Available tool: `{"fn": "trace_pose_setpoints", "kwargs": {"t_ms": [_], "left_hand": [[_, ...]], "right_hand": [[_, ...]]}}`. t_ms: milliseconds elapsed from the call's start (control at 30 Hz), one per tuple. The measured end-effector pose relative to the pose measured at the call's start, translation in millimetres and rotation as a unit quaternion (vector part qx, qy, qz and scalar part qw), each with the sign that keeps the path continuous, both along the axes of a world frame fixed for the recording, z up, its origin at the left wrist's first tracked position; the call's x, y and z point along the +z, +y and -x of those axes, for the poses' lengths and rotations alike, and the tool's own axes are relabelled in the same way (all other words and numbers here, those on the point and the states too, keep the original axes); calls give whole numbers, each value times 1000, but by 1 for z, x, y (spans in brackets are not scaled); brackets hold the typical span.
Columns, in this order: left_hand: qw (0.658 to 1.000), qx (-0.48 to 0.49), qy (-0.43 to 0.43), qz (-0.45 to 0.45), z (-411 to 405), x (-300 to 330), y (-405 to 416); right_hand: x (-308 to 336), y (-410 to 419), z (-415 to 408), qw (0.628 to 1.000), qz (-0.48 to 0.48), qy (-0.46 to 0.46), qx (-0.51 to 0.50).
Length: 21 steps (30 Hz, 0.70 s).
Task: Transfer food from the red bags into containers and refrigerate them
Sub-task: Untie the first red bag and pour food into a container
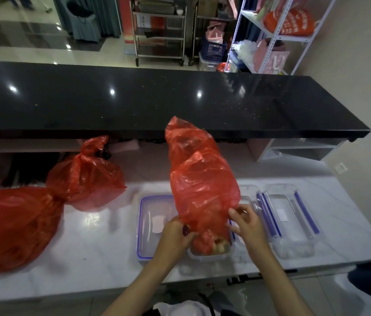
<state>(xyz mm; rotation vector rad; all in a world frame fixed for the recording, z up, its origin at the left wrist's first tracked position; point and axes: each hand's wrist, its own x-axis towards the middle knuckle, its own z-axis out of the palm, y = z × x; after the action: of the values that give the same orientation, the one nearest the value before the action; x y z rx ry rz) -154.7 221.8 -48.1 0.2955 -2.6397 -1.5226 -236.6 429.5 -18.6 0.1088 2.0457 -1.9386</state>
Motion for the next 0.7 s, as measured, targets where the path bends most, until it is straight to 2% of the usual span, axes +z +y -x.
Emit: {"fn": "trace_pose_setpoints", "kwargs": {"t_ms": [133,233,367,467,600,700], "left_hand": [[999,35,-13,-9,2,-2,-3],[999,51,6,-17,3,2,-1],[998,46,3,-44,4,7,-2],[998,-19,-33,-57,3,10,1],[996,-80,-46,11,0,7,2],[998,-54,-32,24,3,2,-1]], "right_hand": [[-8,13,-7,975,-158,65,141],[-15,15,-3,957,-229,106,144],[-14,12,1,962,-232,104,96],[-10,6,2,967,-229,87,72],[-7,1,2,973,-214,68,57],[-4,0,0,975,-204,61,61]]}}
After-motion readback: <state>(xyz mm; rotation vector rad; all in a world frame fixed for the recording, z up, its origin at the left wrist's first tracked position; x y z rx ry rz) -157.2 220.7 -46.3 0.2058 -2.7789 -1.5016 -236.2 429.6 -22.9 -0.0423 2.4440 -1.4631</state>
